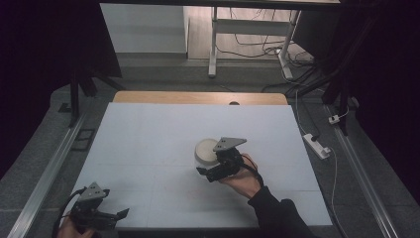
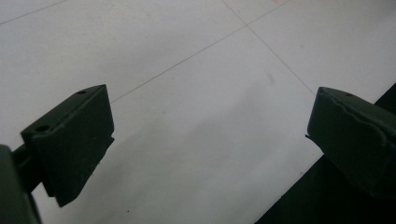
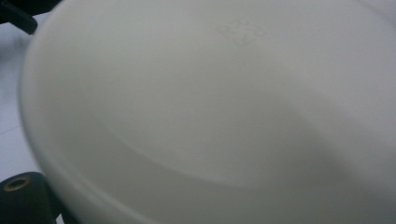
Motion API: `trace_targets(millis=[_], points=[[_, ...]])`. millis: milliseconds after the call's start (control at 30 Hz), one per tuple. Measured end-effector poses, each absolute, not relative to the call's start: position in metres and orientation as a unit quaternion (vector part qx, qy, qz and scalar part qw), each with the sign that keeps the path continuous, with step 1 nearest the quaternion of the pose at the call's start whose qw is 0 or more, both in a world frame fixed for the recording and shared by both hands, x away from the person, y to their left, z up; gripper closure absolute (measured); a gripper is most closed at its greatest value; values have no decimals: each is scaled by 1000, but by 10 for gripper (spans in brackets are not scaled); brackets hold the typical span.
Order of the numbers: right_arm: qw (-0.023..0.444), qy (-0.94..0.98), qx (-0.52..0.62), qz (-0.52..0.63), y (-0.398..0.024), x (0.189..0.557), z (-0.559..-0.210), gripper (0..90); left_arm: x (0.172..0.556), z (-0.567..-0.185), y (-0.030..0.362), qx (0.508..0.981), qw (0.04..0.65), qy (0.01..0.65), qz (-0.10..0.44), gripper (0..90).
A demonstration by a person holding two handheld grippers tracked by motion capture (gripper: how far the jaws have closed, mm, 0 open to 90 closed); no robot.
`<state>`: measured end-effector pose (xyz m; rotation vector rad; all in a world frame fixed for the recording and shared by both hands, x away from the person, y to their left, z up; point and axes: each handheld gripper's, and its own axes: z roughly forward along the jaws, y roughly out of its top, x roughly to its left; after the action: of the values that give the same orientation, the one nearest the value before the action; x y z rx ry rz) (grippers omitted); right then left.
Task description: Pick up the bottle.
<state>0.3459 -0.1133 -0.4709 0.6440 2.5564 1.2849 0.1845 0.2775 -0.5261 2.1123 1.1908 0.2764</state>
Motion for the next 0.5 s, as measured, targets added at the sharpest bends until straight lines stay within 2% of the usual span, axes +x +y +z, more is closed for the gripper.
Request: trace_targets(millis=[500], points=[[102, 874, 190, 436, -106, 314, -471, 63, 184, -526, 277, 814, 344, 456, 105, 17]])
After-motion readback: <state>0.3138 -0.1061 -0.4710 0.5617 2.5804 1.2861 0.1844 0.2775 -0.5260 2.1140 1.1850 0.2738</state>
